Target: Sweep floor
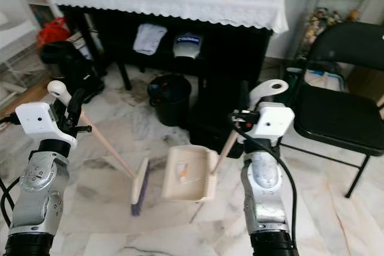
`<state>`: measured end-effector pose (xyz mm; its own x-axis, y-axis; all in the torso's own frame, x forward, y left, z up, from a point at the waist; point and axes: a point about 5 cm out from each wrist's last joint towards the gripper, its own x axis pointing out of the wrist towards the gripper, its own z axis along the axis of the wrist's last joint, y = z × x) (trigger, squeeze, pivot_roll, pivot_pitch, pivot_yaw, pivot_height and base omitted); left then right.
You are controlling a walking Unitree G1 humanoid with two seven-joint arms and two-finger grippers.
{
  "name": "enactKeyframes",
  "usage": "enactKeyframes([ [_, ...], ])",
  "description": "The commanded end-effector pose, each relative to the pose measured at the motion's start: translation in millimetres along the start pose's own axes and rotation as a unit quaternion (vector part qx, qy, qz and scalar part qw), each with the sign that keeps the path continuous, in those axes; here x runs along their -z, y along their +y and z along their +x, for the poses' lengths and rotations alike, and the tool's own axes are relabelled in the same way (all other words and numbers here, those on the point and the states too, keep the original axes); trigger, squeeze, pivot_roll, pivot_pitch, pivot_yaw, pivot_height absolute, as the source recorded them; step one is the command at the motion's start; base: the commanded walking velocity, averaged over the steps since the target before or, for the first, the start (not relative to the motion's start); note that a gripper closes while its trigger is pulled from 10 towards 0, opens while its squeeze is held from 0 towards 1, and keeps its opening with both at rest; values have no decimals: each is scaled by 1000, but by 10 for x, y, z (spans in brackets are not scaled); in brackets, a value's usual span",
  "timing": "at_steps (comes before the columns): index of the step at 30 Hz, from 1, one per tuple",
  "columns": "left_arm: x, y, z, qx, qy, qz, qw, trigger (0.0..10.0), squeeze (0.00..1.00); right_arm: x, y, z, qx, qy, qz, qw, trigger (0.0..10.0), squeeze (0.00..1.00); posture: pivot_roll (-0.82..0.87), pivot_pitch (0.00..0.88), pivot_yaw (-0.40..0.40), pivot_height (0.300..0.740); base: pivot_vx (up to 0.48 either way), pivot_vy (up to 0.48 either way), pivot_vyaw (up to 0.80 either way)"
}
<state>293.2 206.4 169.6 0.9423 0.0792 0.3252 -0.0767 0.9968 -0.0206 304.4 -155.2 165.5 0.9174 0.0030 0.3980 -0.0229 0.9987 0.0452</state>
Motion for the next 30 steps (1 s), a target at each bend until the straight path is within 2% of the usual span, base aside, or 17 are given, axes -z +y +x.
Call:
enactKeyframes([
  [1,-80,9,10,1,-24,10,1000,10000,0,-220,-9,94,0,-48,-4,999,10000,0,-21,0,59,740,0,0,775],
  [6,-59,-25,4,-1,-19,31,999,10000,0,-259,-42,124,0,-52,-10,999,10000,0,-25,0,55,740,0,0,776],
  [10,-28,-128,-28,24,-18,52,998,10000,0,-260,-56,144,4,-49,-11,999,10000,0,-22,0,49,740,0,0,780],
  [13,-23,-144,-42,22,-18,51,998,10000,0,-273,-59,159,8,-50,-10,999,10000,0,-21,2,47,740,0,0,783],
  [22,-11,-52,-80,11,-9,67,998,10000,0,-297,-28,196,-3,-52,-2,999,10000,0,-11,36,39,740,0,0,789],
  [30,-3,-60,-151,16,-4,81,997,10000,0,-292,-36,201,0,-47,-3,999,10000,0,6,62,33,740,0,0,794],
])
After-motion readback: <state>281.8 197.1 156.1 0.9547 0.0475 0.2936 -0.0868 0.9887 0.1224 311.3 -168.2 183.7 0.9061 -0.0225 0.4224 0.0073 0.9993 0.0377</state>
